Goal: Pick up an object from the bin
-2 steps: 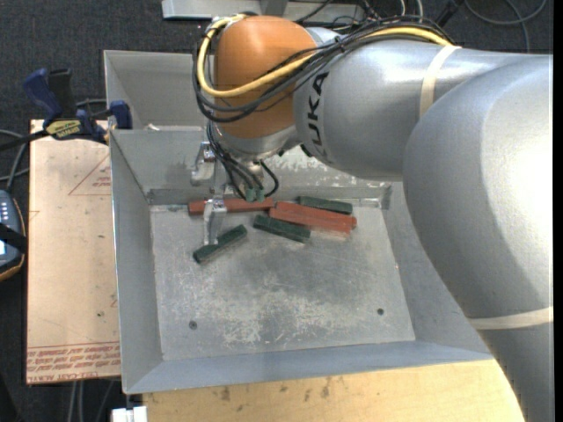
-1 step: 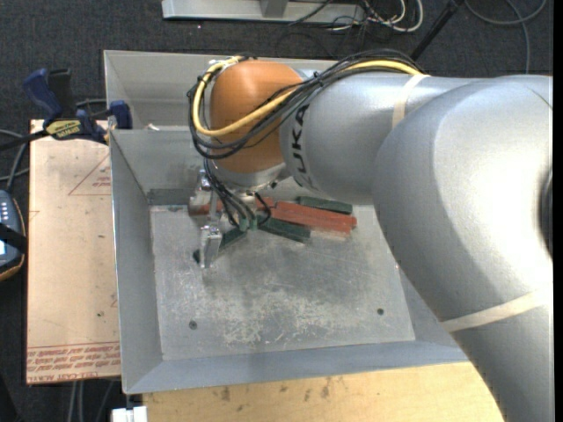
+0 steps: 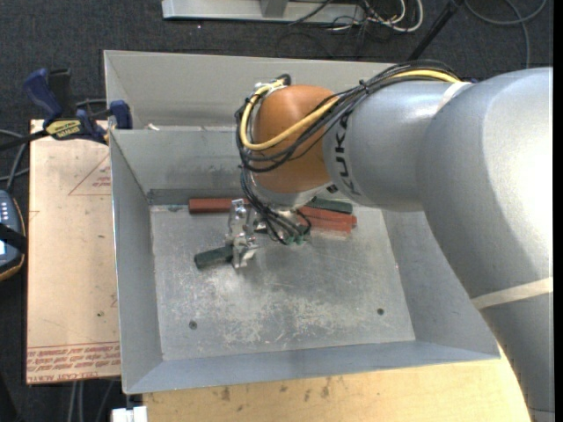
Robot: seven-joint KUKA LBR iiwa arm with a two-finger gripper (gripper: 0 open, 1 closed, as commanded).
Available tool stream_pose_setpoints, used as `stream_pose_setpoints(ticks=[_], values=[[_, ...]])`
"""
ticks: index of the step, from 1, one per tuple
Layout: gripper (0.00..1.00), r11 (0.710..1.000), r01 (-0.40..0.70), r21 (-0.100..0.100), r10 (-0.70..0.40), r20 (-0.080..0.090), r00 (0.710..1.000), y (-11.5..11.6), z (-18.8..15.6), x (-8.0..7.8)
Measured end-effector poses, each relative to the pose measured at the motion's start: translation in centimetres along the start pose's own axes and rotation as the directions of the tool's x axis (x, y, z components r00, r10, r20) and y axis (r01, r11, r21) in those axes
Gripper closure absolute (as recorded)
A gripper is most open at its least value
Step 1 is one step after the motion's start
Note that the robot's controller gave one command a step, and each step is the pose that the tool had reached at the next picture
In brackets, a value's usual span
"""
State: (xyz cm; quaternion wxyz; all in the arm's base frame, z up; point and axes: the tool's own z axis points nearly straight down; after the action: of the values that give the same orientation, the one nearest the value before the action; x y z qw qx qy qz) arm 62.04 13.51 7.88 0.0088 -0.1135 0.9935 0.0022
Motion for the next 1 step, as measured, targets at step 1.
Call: stream_pose_setpoints(ticks=[1], values=[[1.0,1.0,0.0,0.0,0.0,0.0,1.0,0.0,0.0,0.0]])
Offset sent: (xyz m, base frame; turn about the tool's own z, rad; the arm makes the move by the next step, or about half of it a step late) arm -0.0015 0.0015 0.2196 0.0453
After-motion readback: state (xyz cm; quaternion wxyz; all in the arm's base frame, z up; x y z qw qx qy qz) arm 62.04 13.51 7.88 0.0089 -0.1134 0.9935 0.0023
